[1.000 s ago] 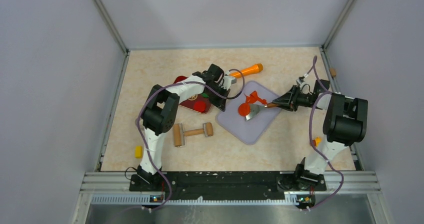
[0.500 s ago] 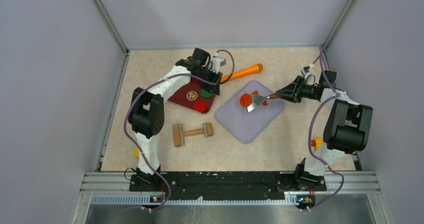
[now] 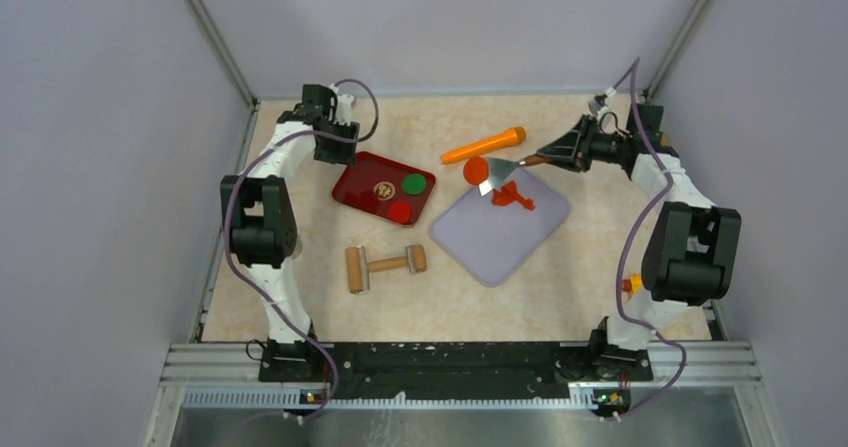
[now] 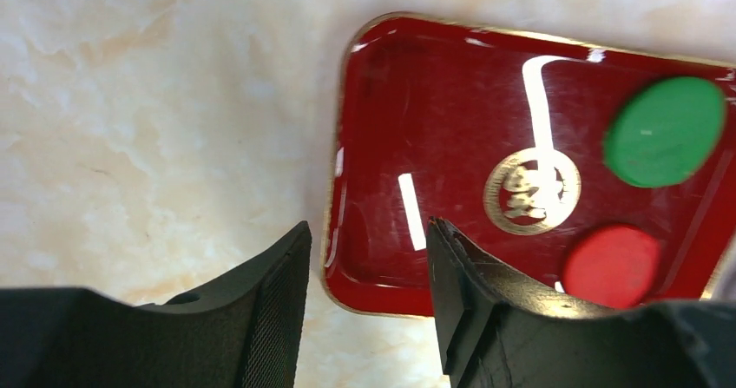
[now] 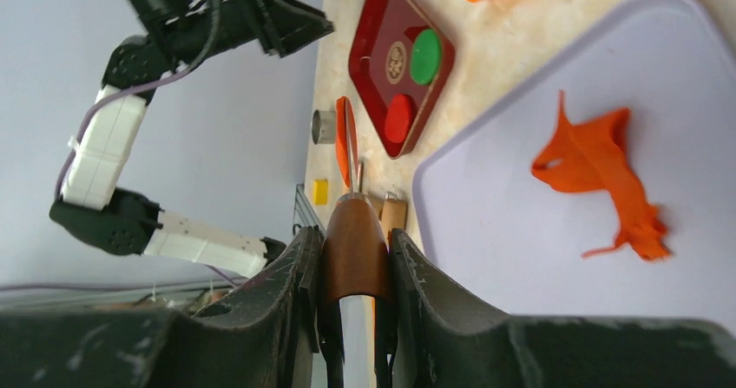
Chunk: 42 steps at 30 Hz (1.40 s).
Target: Roll out the dumpling wrappers from the dough
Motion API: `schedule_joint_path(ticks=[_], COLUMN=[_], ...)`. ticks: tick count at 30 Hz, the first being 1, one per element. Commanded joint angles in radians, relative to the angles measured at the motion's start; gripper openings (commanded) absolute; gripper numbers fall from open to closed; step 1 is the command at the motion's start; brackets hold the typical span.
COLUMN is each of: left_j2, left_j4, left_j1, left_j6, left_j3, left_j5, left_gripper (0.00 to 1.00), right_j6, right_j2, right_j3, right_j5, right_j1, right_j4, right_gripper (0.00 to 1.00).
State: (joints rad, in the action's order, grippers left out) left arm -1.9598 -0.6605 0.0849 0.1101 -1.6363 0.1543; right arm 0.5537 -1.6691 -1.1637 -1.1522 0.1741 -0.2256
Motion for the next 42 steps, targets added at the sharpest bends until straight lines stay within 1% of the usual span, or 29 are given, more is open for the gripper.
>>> schedule_joint_path(ticks=[1, 6, 8, 11, 13, 15, 18, 22, 29, 30, 31, 33, 34, 35, 37, 40, 42], left_j2=[-0.068, -0.144, -0.155, -0.162, -0.157, -0.146, -0.108, -0.026, 0.182, 0.21, 0.233, 0.272, 0.288, 0.308, 0.339, 0.364, 0.375], left_j4=[0.01, -0.025, -0.025, -0.028, -0.027, -0.029, -0.035, -0.053, -0.034, -0.033, -0.031, -0.017, -0.008, 0.003, 0.023, 0.024, 0.024], left_j1=[-0.033, -0.063, -0.067, -0.071, -0.072, -0.073, -0.073, -0.073, -0.074, -0.074, -0.074, -0.073, -0.073, -0.073, -0.074, -0.078, -0.108], left_j6=[0.053, 0.086, 0.095, 0.091, 0.09, 0.088, 0.081, 0.038, -0.083, -0.096, -0.105, -0.147, -0.158, -0.164, -0.163, -0.157, -0.163], left_j3=[-0.031, -0.073, -0.07, -0.062, -0.049, -0.029, 0.016, 0.111, 0.363, 0.398, 0.43, 0.493, 0.517, 0.54, 0.564, 0.56, 0.553], left_j5=[-0.041, 0.018, 0.024, 0.019, 0.02, 0.021, 0.044, 0.093, 0.118, 0.123, 0.129, 0.141, 0.142, 0.14, 0.123, 0.111, 0.111], left_gripper=[0.55, 0.51, 0.47, 0.37, 0.3, 0.21, 0.09, 0.0, 0.0, 0.01, 0.09, 0.31, 0.37, 0.41, 0.44, 0.46, 0.47], right_j6=[0.008, -0.025, -0.032, -0.034, -0.031, -0.022, -0.017, -0.026, -0.015, -0.009, 0.0, 0.013, 0.018, 0.021, 0.024, 0.012, -0.003], right_j2=[0.032, 0.029, 0.026, 0.016, 0.003, -0.017, -0.052, -0.103, -0.204, -0.218, -0.236, -0.273, -0.291, -0.309, -0.338, -0.372, -0.397], right_j3=[-0.104, -0.115, -0.121, -0.135, -0.147, -0.174, -0.217, -0.282, -0.355, -0.369, -0.381, -0.415, -0.431, -0.448, -0.478, -0.52, -0.55], right_j5=[-0.007, 0.014, 0.02, 0.03, 0.034, 0.043, 0.071, 0.127, 0.237, 0.253, 0.263, 0.274, 0.275, 0.278, 0.282, 0.31, 0.339], right_j1=[-0.073, -0.123, -0.142, -0.168, -0.209, -0.231, -0.265, -0.323, -0.429, -0.448, -0.465, -0.503, -0.522, -0.541, -0.578, -0.615, -0.631], right_j4=[-0.024, -0.049, -0.053, -0.053, -0.046, -0.033, -0.019, -0.014, -0.015, -0.01, -0.002, 0.007, 0.009, 0.01, 0.008, -0.013, -0.035], right_gripper=[0.0, 0.0, 0.0, 0.0, 0.0, 0.0, 0.0, 0.0, 0.0, 0.0, 0.0, 0.0, 0.0, 0.0, 0.0, 0.0, 0.0])
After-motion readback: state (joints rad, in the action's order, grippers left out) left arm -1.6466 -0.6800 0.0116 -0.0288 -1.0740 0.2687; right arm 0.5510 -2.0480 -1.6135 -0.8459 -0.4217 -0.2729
